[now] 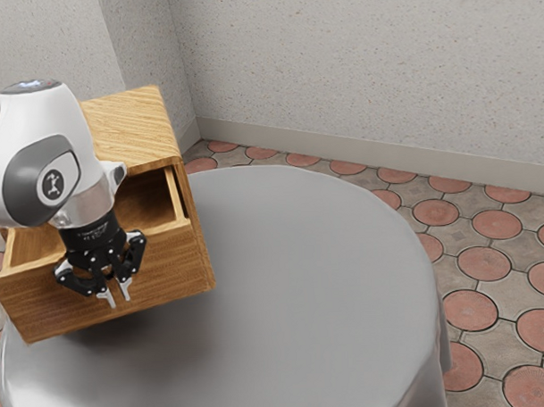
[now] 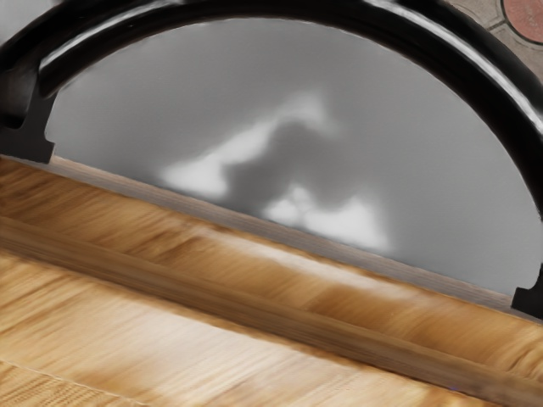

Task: Push the drawer handle with one arm to close the drawer

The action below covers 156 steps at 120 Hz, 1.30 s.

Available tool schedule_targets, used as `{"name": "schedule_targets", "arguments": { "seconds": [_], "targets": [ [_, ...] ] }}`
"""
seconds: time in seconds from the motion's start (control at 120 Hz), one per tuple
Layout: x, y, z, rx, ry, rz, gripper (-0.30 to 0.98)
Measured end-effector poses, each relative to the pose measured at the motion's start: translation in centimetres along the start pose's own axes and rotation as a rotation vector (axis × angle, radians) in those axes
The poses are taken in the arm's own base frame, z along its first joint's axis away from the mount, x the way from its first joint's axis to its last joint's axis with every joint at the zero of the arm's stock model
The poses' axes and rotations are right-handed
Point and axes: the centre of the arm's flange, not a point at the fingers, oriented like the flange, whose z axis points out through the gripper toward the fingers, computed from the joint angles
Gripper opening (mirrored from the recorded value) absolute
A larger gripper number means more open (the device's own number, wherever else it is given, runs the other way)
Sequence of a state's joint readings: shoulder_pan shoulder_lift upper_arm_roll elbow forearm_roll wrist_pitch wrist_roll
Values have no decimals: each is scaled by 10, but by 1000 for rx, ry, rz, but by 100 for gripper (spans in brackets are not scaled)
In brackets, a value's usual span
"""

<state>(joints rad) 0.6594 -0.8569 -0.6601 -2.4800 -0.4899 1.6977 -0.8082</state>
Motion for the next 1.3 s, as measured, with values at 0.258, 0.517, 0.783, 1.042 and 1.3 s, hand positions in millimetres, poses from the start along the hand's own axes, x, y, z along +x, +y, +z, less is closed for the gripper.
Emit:
{"name": "schedule_targets", "arguments": {
  "seconds": [0.258,0.517,0.783,1.042,1.3],
  "targets": [
    [31,1,-17,-23,28,-81,1],
    [78,17,-25,-26,23,-117,1],
    [126,32,-25,-46,18,-148,0],
    [172,39,-24,-57,22,-175,-1],
    [169,108,-169,-189,-69,34,43]
  ]
}}
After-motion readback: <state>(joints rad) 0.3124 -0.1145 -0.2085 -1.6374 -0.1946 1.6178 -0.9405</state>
